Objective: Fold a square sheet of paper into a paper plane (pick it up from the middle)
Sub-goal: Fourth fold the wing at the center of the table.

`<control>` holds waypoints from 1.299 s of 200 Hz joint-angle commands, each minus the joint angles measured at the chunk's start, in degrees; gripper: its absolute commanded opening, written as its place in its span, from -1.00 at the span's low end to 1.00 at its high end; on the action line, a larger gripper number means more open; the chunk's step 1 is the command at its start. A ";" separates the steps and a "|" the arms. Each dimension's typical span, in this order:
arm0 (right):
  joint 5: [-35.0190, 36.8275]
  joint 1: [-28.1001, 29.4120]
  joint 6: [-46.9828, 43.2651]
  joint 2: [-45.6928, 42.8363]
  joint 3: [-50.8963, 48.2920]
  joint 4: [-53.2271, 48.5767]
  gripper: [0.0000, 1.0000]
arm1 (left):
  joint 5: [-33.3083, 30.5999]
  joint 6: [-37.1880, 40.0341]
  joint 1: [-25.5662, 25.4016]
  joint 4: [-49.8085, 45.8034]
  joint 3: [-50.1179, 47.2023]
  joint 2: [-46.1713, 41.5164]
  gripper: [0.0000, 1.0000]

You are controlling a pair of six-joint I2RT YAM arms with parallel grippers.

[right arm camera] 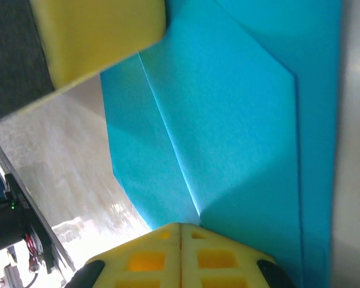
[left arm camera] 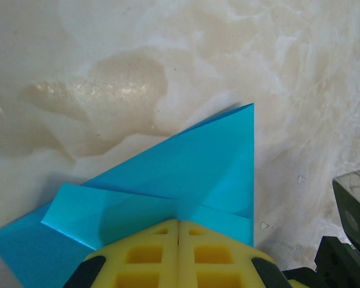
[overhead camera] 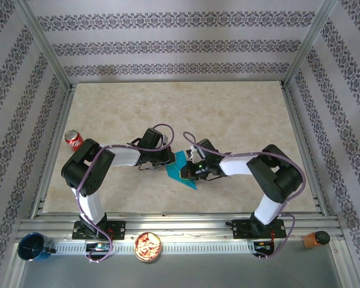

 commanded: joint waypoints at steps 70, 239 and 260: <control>-2.31 -1.65 1.04 -7.56 -12.34 -3.07 -0.74 | -4.58 0.16 1.32 -4.26 -1.95 1.51 -1.00; 7.18 -1.45 2.59 -27.58 -7.48 -17.34 -0.66 | -4.27 -0.39 1.43 -4.02 -2.27 0.81 -1.00; 8.11 -1.95 3.22 -23.99 -4.82 -14.83 -0.67 | -4.15 -0.46 1.42 -3.92 -2.19 0.82 -1.00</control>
